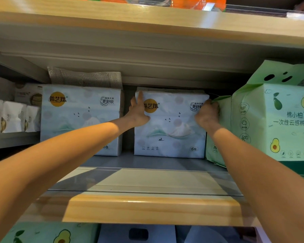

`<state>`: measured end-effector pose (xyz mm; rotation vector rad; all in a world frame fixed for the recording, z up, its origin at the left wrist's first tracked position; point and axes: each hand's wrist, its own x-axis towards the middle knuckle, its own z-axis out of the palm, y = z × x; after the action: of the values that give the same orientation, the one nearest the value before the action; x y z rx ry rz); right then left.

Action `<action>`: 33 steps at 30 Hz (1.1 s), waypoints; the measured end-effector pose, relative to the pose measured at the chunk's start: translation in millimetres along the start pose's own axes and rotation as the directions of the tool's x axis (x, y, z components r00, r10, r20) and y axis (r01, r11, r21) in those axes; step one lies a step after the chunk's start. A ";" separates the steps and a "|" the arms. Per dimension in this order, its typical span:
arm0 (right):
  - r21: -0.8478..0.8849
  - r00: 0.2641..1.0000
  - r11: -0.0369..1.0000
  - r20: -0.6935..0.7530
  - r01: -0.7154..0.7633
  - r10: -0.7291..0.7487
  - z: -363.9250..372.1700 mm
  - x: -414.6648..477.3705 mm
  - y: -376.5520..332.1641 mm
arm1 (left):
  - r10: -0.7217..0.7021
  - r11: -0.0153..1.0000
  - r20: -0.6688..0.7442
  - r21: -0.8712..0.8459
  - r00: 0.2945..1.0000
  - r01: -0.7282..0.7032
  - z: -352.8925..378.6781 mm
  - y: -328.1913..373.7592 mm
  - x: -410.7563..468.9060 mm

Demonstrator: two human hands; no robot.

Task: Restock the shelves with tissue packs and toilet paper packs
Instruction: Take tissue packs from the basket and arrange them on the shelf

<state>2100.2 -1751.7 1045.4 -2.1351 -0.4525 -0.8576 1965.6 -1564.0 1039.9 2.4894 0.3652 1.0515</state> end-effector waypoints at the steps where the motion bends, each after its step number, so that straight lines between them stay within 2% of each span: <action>1: 0.009 1.000 1.000 -0.004 0.007 -0.007 -0.6 -0.6 0.4 | -0.002 1.000 -0.005 -0.016 1.000 0.002 0.4 0.4 -0.4; 11: 0.075 0.978 0.983 -0.134 0.170 -0.159 -8.6 -11.3 2.2 | 0.017 0.993 -0.089 -0.115 0.996 -0.027 3.5 0.1 -4.6; 18: 0.063 0.969 0.970 -0.089 0.235 -0.229 -13.5 -18.9 -0.8 | 0.016 0.998 -0.125 -0.064 0.992 -0.024 1.9 2.1 -5.7; 29: 0.107 0.965 0.959 -0.012 0.263 -0.263 -20.4 -28.9 -4.9 | -0.012 0.999 -0.105 -0.037 0.994 0.008 -3.0 11.3 -21.0; 33: 0.069 0.954 0.952 0.011 0.297 -0.299 -30.3 -31.1 -13.1 | -0.013 1.000 -0.100 -0.016 0.995 0.011 -8.1 12.7 -30.7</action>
<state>2057.9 -1767.9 1044.8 -2.0457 -0.8192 -0.9720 1939.8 -1585.0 1031.9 2.4244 0.3998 1.1725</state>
